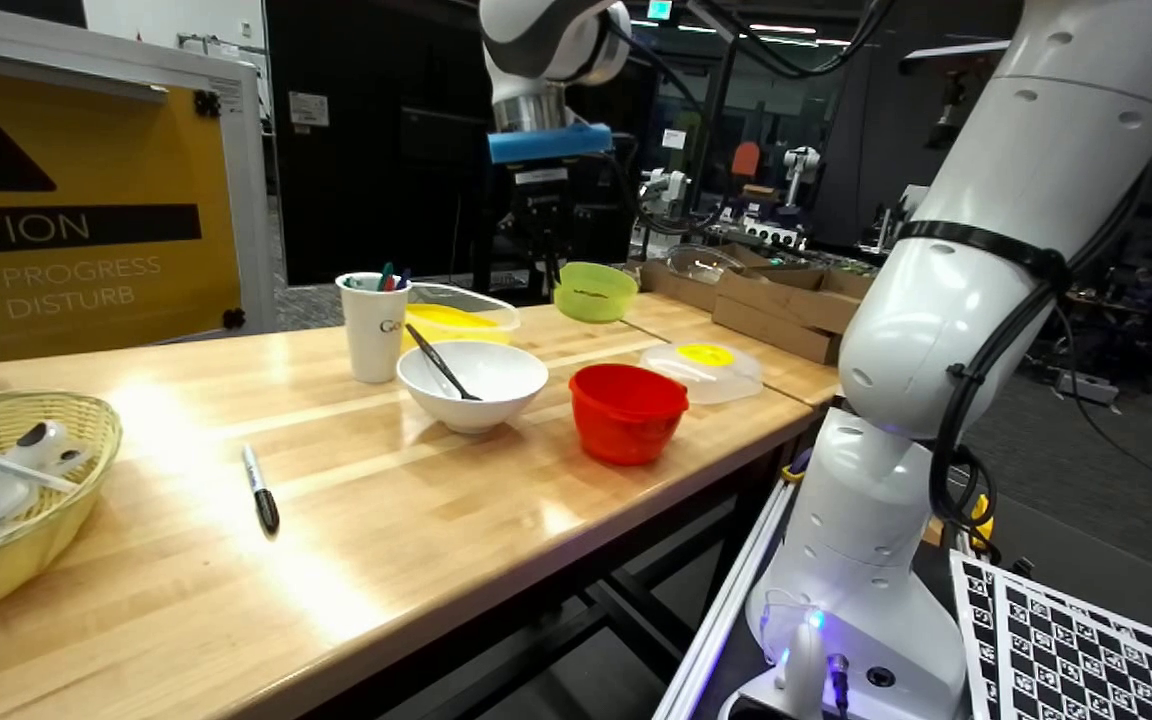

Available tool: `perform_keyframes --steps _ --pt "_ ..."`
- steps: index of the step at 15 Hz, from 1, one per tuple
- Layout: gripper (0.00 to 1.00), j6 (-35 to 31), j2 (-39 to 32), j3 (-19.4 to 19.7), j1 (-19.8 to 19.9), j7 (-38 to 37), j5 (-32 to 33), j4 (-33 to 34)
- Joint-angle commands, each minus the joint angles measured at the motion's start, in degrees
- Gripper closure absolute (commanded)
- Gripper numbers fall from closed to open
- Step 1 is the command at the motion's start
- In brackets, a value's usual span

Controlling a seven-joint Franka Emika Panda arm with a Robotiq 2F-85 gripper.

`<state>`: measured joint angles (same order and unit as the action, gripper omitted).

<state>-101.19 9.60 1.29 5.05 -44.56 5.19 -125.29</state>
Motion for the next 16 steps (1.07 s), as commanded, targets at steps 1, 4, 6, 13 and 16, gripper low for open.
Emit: perform_keyframes --steps 1,4,6,13,16 --pt "0.99 1.1 3.1 -1.9 -1.1 -0.8 1.7 -1.7" --pt "0.99 1.0 4.0 -3.3 -1.9 -0.8 2.0 -2.1" --pt "0.99 1.0 4.5 -4.2 -2.4 -0.9 2.3 -2.4" --pt "0.99 1.0 5.5 -7.2 -4.6 0.5 1.5 -2.3" --pt "0.99 0.7 5.6 -8.0 -5.6 1.3 1.0 -2.1"
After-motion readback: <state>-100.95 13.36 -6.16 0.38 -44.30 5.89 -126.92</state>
